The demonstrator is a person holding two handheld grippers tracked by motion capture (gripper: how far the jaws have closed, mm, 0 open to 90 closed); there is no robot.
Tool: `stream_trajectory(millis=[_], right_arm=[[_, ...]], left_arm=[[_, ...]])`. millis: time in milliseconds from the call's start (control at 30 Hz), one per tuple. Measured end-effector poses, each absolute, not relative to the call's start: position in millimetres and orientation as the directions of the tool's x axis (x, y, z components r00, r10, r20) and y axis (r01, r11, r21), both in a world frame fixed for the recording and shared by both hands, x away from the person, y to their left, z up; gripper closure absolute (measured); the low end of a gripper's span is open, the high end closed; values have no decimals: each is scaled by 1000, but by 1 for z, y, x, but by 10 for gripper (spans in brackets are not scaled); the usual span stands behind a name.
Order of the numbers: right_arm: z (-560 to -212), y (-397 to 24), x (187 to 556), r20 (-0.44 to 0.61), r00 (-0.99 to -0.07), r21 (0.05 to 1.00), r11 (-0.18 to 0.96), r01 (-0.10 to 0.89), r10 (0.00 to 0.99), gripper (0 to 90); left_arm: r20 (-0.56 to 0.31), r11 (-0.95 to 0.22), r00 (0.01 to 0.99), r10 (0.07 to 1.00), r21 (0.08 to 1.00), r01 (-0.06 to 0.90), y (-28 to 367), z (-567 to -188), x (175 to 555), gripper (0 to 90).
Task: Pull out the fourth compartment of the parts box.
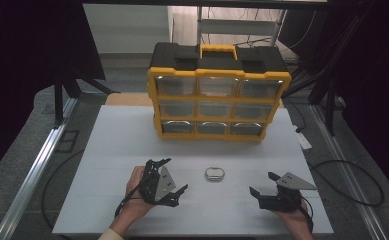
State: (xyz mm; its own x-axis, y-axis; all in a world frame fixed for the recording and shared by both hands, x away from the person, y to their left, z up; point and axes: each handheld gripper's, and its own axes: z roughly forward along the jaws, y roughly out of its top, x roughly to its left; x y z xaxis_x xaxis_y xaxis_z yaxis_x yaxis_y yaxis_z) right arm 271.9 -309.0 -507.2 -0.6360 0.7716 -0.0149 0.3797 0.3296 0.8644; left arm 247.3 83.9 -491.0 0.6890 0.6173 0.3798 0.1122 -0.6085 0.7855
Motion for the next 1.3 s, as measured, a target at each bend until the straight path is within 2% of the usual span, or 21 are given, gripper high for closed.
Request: stream_trajectory(millis=[1300], right_arm=[[-507,-310,271,-16,-635,864,330,380,772,107]], left_arm=[[532,-692,613,585,721,34,78,-480,256,74]])
